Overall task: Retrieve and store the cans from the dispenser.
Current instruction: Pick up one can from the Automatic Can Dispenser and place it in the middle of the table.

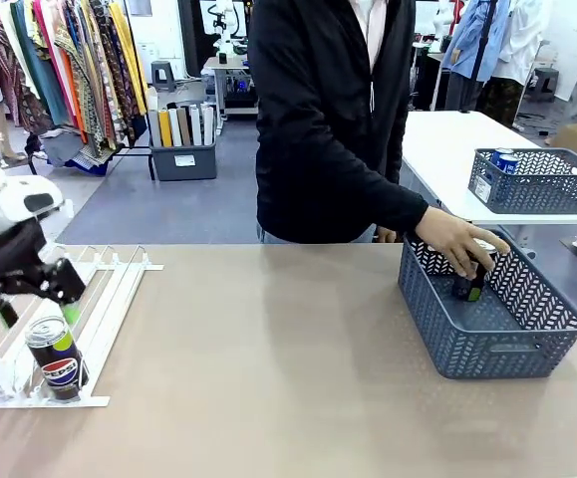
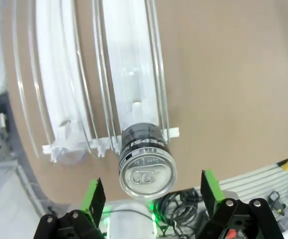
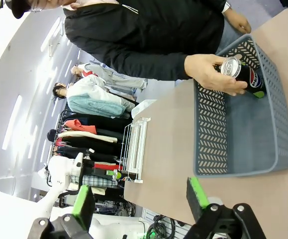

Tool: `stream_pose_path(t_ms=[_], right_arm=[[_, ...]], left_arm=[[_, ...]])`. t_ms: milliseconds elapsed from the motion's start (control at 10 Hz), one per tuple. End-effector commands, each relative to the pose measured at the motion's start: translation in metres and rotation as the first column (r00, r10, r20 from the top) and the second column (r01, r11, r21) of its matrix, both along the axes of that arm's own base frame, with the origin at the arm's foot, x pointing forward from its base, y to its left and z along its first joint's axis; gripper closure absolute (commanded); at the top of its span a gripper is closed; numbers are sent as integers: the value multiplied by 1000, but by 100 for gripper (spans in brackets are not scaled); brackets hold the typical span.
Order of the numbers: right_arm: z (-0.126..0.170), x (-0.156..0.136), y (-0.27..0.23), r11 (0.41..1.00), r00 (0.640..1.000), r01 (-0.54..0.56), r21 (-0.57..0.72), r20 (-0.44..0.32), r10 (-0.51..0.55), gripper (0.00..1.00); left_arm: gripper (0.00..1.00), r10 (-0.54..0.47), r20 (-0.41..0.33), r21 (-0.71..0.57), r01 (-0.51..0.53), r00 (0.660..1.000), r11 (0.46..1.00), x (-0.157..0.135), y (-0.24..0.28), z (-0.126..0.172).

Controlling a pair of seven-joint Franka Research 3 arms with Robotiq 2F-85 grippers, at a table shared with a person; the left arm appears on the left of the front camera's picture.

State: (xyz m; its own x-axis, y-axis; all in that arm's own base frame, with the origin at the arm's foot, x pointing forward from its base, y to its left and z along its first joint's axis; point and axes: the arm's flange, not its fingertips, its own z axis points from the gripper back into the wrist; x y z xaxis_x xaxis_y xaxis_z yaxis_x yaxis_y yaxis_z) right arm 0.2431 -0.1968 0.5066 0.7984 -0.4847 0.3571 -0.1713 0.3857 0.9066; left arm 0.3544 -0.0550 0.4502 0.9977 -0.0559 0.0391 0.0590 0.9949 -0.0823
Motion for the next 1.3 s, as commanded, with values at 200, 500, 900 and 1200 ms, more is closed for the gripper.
stream_pose_path(t_ms=[200,500,900,1200], right_arm=[[2,3,0,1000,999,1,8,38,-1,0],[2,3,0,1000,999,1,8,38,-1,0],[2,3,0,1000,999,1,8,38,-1,0],[2,3,0,1000,999,1,8,38,-1,0]], left_arm=[[0,-21,-101,22,24,995,999,13,-11,-33],[0,4,-97,19,-3,995,1000,20,-9,-41],[0,14,-104,45,-9,994,999,22,-11,-42],[100,23,-114,59,-16,993,998,22,-9,-40]])
